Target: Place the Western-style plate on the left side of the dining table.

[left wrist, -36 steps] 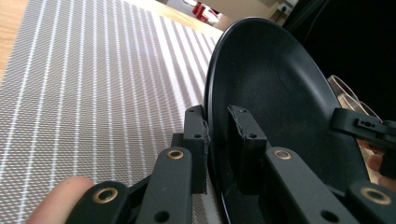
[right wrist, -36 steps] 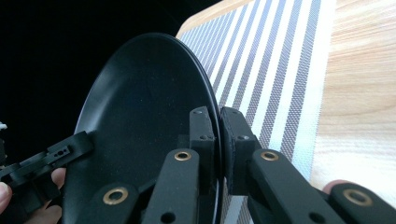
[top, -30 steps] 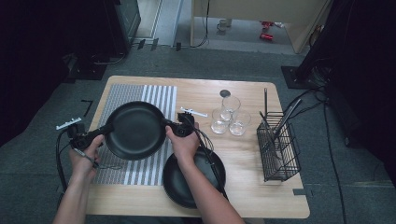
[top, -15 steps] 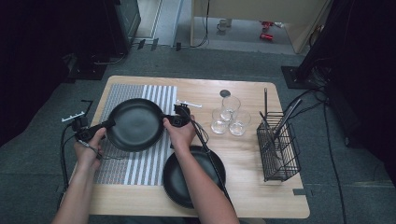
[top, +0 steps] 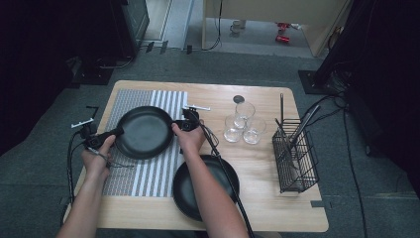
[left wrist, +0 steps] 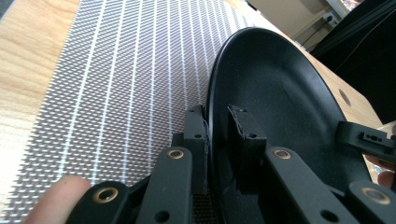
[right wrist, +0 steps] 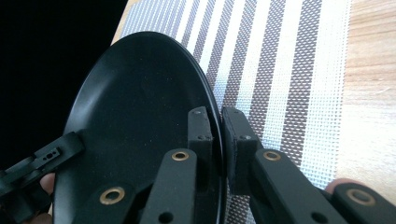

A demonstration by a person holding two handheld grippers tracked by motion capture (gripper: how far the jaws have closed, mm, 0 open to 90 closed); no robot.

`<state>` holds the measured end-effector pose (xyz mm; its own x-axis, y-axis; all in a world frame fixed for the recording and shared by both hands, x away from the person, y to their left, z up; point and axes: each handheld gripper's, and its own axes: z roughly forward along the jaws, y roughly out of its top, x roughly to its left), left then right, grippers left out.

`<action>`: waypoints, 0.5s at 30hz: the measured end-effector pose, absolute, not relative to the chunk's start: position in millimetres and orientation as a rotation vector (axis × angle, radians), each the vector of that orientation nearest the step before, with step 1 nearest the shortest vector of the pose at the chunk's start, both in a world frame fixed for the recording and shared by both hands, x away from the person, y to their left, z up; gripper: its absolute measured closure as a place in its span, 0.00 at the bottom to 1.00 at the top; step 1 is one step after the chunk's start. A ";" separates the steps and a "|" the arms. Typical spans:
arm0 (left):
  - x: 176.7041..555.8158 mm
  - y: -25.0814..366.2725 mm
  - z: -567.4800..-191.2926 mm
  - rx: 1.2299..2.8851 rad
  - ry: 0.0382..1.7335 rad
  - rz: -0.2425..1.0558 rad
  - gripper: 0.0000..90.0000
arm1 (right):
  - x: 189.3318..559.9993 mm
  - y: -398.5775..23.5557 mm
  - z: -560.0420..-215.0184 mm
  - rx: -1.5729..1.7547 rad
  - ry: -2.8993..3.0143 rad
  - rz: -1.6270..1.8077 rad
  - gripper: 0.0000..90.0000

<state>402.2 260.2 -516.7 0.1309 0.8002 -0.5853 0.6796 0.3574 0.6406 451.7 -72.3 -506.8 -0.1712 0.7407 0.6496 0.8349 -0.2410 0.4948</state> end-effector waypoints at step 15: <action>404.5 255.7 -520.3 1.412 1.628 0.188 0.85 | 454.7 -65.3 -513.5 -2.008 -1.873 -1.372 0.92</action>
<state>404.5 255.7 -520.3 0.1053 0.8379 -0.5356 0.6935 0.3242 0.6434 454.7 -65.3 -513.5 -0.1429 0.7651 0.6279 0.8293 -0.2537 0.4979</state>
